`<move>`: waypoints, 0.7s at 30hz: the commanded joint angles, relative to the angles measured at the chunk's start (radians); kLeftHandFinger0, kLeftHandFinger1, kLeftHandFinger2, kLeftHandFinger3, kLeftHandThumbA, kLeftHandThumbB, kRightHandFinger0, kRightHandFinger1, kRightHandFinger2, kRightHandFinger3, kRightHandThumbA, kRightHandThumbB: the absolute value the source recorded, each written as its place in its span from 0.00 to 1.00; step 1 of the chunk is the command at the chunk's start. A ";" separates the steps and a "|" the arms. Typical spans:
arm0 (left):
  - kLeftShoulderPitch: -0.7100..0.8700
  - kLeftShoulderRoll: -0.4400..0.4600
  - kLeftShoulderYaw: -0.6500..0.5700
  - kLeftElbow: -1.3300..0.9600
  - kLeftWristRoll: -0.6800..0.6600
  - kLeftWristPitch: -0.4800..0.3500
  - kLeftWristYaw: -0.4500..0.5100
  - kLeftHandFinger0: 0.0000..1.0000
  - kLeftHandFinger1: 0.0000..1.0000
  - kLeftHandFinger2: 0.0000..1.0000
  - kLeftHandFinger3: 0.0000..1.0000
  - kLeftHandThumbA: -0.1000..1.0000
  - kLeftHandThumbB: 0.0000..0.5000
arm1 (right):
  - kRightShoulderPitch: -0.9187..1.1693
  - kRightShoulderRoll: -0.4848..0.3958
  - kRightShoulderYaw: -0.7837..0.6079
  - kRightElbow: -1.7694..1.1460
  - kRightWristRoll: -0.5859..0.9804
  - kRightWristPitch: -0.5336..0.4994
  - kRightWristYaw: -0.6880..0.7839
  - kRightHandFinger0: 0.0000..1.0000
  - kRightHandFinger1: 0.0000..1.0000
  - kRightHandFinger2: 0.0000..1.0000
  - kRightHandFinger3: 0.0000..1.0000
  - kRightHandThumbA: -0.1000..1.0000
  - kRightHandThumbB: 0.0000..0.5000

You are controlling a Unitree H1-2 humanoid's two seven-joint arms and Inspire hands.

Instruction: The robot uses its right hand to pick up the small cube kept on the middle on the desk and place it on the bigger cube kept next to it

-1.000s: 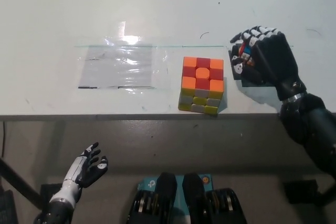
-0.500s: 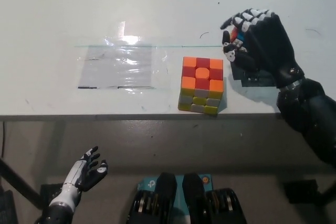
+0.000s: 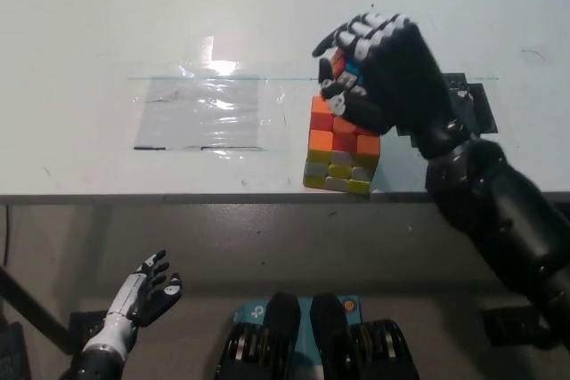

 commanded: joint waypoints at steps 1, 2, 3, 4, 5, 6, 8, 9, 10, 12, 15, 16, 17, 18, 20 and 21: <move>-0.013 0.013 0.005 -0.017 0.001 -0.015 0.012 1.00 1.00 1.00 1.00 0.40 0.53 | -0.028 0.011 -0.025 -0.027 0.003 -0.003 0.036 0.00 0.03 0.47 0.52 0.00 0.67; -0.014 0.013 0.004 -0.015 0.002 -0.015 0.013 1.00 1.00 1.00 1.00 0.40 0.52 | -0.023 0.015 -0.026 -0.026 0.002 0.001 0.038 0.00 0.04 0.48 0.54 0.00 0.64; -0.015 0.014 0.004 -0.012 0.003 -0.019 0.013 1.00 1.00 1.00 1.00 0.39 0.51 | -0.012 0.025 -0.023 -0.013 -0.003 -0.001 0.029 0.00 0.05 0.49 0.56 0.00 0.59; -0.015 0.014 0.004 -0.011 0.003 -0.020 0.014 1.00 1.00 1.00 1.00 0.39 0.52 | -0.009 0.027 -0.024 -0.012 -0.002 -0.001 0.031 0.00 0.05 0.48 0.56 0.00 0.59; -0.018 0.013 0.006 -0.010 0.000 -0.016 0.015 1.00 1.00 1.00 1.00 0.39 0.53 | -0.008 0.033 -0.023 -0.006 -0.003 0.000 0.032 0.00 0.04 0.47 0.55 0.00 0.56; -0.020 0.013 0.007 -0.011 -0.001 -0.014 0.015 1.00 1.00 1.00 1.00 0.39 0.53 | -0.009 0.034 -0.023 -0.005 -0.005 0.000 0.033 0.00 0.03 0.47 0.55 0.00 0.55; -0.018 0.012 0.010 -0.016 -0.010 -0.014 0.008 1.00 1.00 1.00 1.00 0.38 0.52 | 0.005 0.041 -0.025 0.016 0.003 0.001 0.041 0.00 0.04 0.47 0.56 0.00 0.56; -0.018 0.011 0.012 -0.014 -0.011 -0.014 0.008 1.00 1.00 1.00 1.00 0.38 0.54 | 0.007 0.042 -0.024 0.024 -0.002 0.000 0.035 0.00 0.05 0.48 0.55 0.00 0.57; -0.019 0.012 0.010 -0.012 -0.007 -0.016 0.011 1.00 1.00 1.00 1.00 0.39 0.55 | 0.008 0.042 -0.023 0.032 -0.009 -0.003 0.026 0.00 0.05 0.48 0.55 0.00 0.59; -0.020 0.015 0.010 -0.006 -0.006 -0.027 0.010 1.00 1.00 1.00 1.00 0.40 0.55 | 0.009 0.048 -0.021 0.061 -0.013 -0.017 0.005 0.00 0.07 0.50 0.56 0.00 0.57; -0.021 0.014 0.014 -0.007 -0.017 -0.030 0.003 1.00 1.00 1.00 1.00 0.38 0.54 | 0.016 0.047 -0.025 0.070 0.000 -0.011 0.031 0.00 0.14 0.59 0.62 0.00 0.59; -0.021 0.014 0.015 -0.011 -0.016 -0.022 0.004 1.00 1.00 1.00 1.00 0.38 0.55 | 0.010 0.051 -0.023 0.098 -0.005 -0.022 0.009 0.00 0.14 0.57 0.61 0.00 0.70; -0.022 0.015 0.015 -0.014 -0.018 -0.018 0.002 1.00 1.00 1.00 1.00 0.38 0.55 | 0.006 0.054 -0.022 0.107 -0.007 -0.023 0.003 0.00 0.14 0.56 0.60 0.00 0.76; -0.024 0.014 0.015 -0.014 -0.018 -0.017 0.001 1.00 1.00 1.00 1.00 0.38 0.55 | 0.005 0.053 -0.023 0.109 -0.008 -0.023 0.002 0.00 0.13 0.55 0.60 0.00 0.79; -0.024 0.016 0.011 -0.015 -0.010 -0.013 0.005 1.00 1.00 1.00 1.00 0.39 0.55 | 0.000 0.059 -0.019 0.136 -0.006 -0.036 -0.005 0.00 0.13 0.55 0.59 0.00 0.87; -0.023 0.017 0.008 -0.017 -0.005 -0.015 0.006 1.00 1.00 1.00 1.00 0.40 0.54 | -0.002 0.060 -0.017 0.143 -0.006 -0.036 -0.003 0.00 0.14 0.56 0.60 0.00 0.86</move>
